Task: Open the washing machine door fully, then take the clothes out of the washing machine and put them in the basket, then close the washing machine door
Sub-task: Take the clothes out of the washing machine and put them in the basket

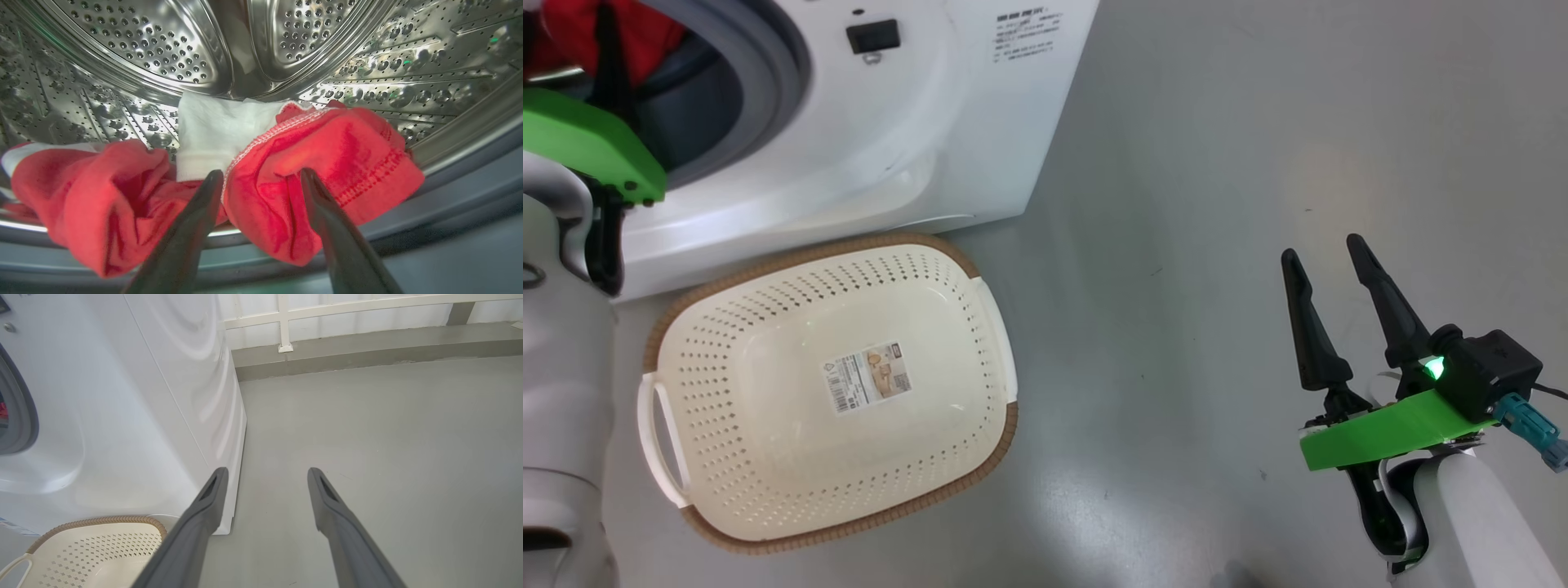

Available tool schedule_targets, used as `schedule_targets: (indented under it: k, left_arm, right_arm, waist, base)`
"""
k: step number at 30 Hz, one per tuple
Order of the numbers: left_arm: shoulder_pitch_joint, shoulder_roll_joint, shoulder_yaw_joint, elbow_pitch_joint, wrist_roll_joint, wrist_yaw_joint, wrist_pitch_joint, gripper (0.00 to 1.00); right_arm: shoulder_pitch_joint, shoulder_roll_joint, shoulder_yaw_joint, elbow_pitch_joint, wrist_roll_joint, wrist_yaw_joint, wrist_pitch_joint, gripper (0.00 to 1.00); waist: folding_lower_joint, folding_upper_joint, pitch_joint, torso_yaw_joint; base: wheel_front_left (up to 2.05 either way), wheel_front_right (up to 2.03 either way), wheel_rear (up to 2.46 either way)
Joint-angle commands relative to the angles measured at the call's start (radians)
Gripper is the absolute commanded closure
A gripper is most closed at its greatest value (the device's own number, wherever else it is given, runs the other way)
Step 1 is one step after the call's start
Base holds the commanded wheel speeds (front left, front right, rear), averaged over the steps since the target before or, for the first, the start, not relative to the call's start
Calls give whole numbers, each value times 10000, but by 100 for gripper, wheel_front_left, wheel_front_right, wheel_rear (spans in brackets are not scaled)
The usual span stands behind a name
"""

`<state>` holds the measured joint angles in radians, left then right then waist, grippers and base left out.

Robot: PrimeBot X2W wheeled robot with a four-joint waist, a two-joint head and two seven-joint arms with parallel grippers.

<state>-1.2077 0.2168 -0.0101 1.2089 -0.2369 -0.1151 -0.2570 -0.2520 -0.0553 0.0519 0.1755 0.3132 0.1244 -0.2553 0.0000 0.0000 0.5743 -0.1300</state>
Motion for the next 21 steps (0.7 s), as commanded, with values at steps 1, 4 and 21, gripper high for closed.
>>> schedule_targets:
  k: [1,4,21]
  left_arm:
    - [-97,558,81,-102,68,-33,-48,0]
    - [-159,499,-31,208,-43,-103,-27,0]
    - [196,230,-1331,88,-1769,-154,88,100]
  right_arm:
    - [-46,15,262,-262,-67,63,-65,0]
    - [-28,21,274,-259,-61,63,-65,0]
    - [-37,42,261,-73,-82,63,-65,0]
  waist:
    - [0,0,29,-31]
    - [0,0,39,-57]
    - [0,0,-509,82]
  base:
    - [0,0,0]
    - [0,0,0]
    - [0,0,0]
